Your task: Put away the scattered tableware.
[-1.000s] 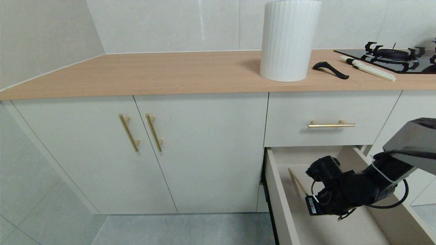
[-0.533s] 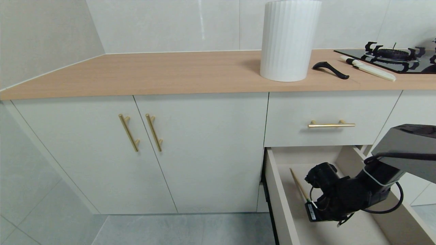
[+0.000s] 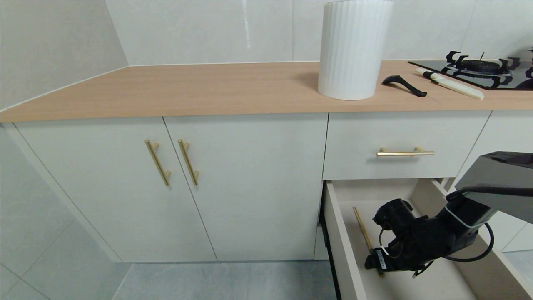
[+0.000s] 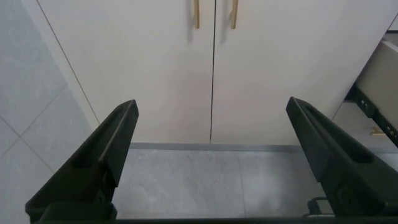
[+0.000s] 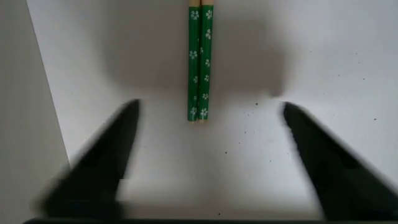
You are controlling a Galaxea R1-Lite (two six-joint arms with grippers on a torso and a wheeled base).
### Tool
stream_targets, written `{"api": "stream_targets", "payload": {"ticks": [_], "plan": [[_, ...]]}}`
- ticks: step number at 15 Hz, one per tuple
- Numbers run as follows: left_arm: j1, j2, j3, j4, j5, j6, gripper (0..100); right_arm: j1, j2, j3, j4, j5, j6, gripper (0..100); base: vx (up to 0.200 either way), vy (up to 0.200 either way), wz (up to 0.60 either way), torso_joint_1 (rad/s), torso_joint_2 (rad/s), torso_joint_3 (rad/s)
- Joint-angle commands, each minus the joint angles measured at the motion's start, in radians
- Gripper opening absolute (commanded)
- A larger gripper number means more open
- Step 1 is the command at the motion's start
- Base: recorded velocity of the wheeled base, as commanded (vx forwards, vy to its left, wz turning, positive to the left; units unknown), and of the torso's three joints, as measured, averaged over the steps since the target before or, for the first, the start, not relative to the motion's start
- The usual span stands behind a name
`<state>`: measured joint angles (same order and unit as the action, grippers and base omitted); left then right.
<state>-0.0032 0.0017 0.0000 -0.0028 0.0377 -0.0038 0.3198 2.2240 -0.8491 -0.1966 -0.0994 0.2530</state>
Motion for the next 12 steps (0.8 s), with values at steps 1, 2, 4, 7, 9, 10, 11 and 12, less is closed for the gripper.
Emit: {"api": "stream_targets", "payload": {"ticks": [1, 2, 4, 7, 9, 10, 11, 12], "plan": [[0.0, 0.0, 0.0, 0.0, 0.001, -0.001, 100, -0.001, -0.13, 0.027, 0.005, 0.017, 0.002, 100, 0.0, 0.0, 0.0, 0.0, 0.0, 0.0], [0.0, 0.0, 0.0, 0.0, 0.001, -0.001, 100, -0.004, -0.213, 0.036, 0.011, 0.046, 0.0, 100, 0.0, 0.0, 0.0, 0.0, 0.0, 0.0], [0.0, 0.0, 0.0, 0.0, 0.001, -0.001, 100, -0.08, -0.383, 0.033, 0.078, 0.061, -0.017, 100, 0.0, 0.0, 0.0, 0.0, 0.0, 0.0], [0.0, 0.0, 0.0, 0.0, 0.001, -0.001, 100, -0.18, -0.538, 0.019, 0.154, 0.075, -0.109, 100, 0.0, 0.0, 0.0, 0.0, 0.0, 0.0], [0.0, 0.0, 0.0, 0.0, 0.001, -0.001, 100, -0.203, -0.575, 0.018, 0.152, 0.078, -0.112, 100, 0.0, 0.0, 0.0, 0.0, 0.0, 0.0], [0.0, 0.0, 0.0, 0.0, -0.001, -0.001, 100, -0.209, -0.583, 0.016, 0.151, 0.078, -0.112, 100, 0.0, 0.0, 0.0, 0.0, 0.0, 0.0], [0.0, 0.001, 0.0, 0.0, 0.001, -0.001, 100, -0.211, -0.595, 0.016, 0.151, 0.079, -0.112, 100, 0.0, 0.0, 0.0, 0.0, 0.0, 0.0], [0.0, 0.0, 0.0, 0.0, 0.001, -0.001, 100, -0.211, -0.61, 0.018, 0.151, 0.079, -0.112, 100, 0.0, 0.0, 0.0, 0.0, 0.0, 0.0]]}}
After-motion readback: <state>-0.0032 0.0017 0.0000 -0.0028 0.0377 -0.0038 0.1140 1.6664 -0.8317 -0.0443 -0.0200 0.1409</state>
